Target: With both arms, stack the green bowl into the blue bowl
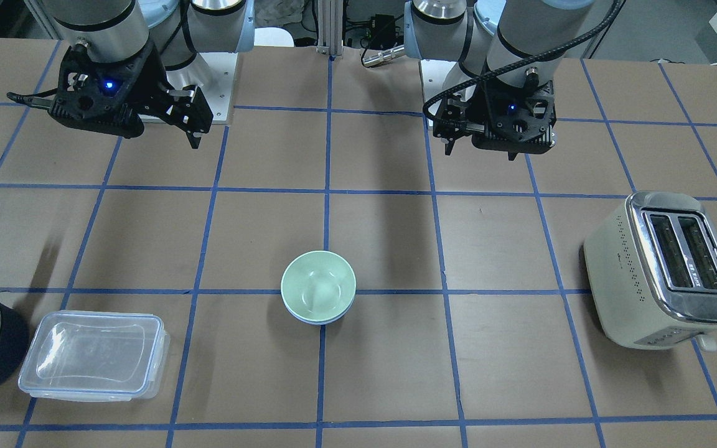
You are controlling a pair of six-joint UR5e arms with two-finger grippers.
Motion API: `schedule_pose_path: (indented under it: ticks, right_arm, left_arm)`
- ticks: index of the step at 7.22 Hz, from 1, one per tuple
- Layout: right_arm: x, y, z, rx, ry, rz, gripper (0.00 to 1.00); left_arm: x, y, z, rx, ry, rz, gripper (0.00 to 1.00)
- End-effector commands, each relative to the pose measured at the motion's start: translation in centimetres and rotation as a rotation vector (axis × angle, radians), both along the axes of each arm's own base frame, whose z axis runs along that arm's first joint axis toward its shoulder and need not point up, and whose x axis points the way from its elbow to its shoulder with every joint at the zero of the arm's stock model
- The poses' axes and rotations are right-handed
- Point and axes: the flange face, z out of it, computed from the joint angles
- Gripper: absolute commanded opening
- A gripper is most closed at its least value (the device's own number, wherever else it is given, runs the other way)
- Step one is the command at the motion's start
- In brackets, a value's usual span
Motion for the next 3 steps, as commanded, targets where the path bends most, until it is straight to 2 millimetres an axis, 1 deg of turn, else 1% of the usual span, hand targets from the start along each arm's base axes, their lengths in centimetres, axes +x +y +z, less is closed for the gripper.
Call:
schedule_pose_path:
  ticks: [1, 3]
  right_arm:
    - [-0.10, 0.13, 0.12, 0.002, 0.000, -0.002, 1.00]
    - [0.07, 0.23, 0.35, -0.004, -0.011, -0.003, 1.00]
  left_arm:
    - [-0.05, -0.08, -0.12, -0.003, 0.000, 0.002, 1.00]
    - [-0.05, 0.04, -0.40, 0.001, 0.001, 0.004, 1.00]
